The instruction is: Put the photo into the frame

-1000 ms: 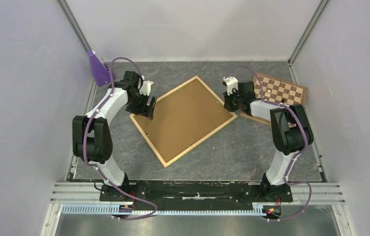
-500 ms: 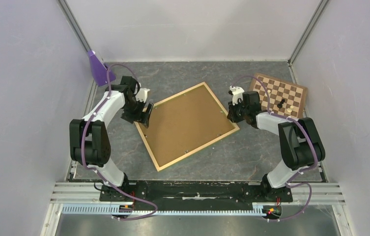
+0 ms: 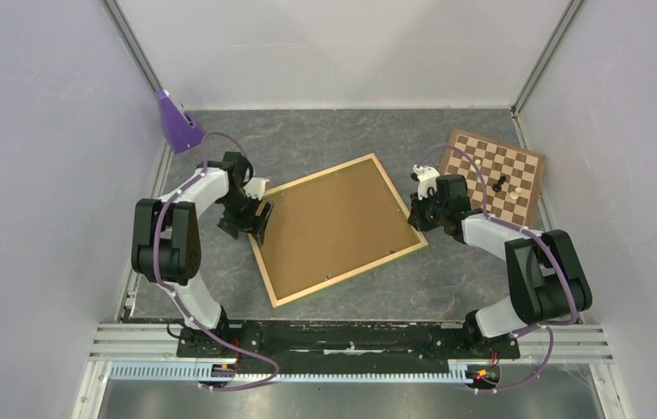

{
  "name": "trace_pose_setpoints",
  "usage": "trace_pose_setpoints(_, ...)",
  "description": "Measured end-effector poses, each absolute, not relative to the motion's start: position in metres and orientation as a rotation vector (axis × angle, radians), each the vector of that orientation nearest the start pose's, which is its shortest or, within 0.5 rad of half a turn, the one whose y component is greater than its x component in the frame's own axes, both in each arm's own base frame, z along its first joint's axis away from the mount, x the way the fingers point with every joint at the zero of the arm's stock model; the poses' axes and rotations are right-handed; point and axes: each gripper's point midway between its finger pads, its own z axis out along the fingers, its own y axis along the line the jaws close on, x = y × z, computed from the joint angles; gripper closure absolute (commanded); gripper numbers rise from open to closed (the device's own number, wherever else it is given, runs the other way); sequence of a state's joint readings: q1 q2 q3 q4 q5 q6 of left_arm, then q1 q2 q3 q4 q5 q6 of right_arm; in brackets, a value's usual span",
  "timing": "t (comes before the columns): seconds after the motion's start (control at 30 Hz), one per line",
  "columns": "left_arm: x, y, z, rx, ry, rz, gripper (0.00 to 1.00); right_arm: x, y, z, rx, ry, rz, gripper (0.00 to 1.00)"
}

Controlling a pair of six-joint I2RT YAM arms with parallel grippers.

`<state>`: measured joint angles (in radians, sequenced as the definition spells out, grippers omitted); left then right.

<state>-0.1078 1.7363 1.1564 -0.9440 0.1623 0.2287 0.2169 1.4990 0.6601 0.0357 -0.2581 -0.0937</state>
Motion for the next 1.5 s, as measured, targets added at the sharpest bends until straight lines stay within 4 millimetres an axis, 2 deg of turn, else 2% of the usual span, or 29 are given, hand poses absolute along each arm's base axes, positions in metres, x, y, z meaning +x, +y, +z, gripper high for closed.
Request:
trace_pose_setpoints(0.13,0.272,-0.048,0.029,0.52,3.042,-0.242,0.18,0.33,0.115,0.03,-0.49,2.32,0.369,0.86)
trace_pose_setpoints(0.43,0.285,-0.047,0.02,0.491,3.017,-0.206,0.2,0.329,0.115,0.03,-0.491,2.317,0.37,0.86)
trace_pose_setpoints(0.97,0.289,-0.042,0.019,0.462,3.024,-0.197,0.21,0.328,0.116,0.03,-0.494,2.315,0.374,0.86)
trace_pose_setpoints(1.5,0.287,-0.047,0.02,0.452,3.019,-0.253,0.56,0.326,0.117,0.03,-0.498,2.315,0.384,0.86)
